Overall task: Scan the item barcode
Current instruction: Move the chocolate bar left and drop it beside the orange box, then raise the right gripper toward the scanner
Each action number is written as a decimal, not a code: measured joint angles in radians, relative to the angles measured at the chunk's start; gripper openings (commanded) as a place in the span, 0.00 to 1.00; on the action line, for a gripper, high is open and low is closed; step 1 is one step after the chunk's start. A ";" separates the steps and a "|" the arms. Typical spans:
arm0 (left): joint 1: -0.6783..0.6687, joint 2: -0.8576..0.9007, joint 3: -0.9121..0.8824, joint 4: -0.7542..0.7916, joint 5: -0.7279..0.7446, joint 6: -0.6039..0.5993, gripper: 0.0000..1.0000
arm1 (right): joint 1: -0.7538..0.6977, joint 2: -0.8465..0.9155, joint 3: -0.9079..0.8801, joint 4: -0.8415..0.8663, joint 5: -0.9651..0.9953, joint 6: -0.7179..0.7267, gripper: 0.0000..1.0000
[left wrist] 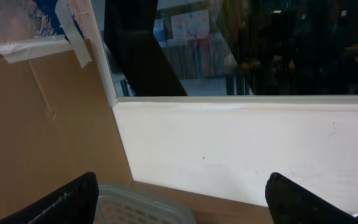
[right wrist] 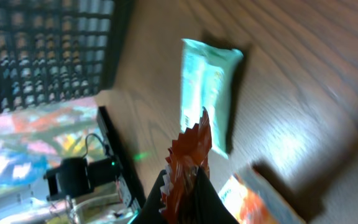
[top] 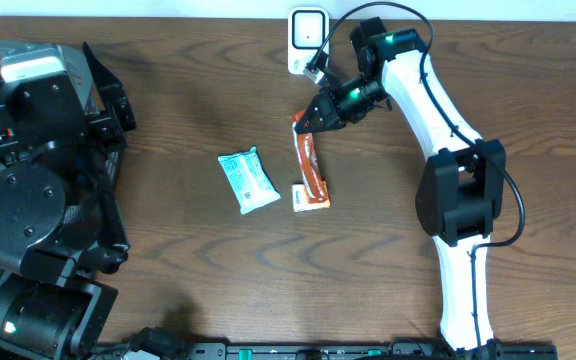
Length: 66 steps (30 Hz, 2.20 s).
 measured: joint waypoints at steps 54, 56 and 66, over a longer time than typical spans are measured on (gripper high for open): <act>0.000 0.104 0.000 -0.003 0.000 -0.001 0.86 | -0.118 -0.044 -0.331 0.057 0.403 0.442 0.99; 0.000 0.104 0.000 -0.003 0.000 -0.001 0.86 | -0.083 -0.045 -0.311 0.043 0.483 0.507 0.99; 0.000 0.093 0.000 0.000 0.000 -0.001 0.86 | 0.040 -0.046 -0.277 0.045 0.598 0.720 0.91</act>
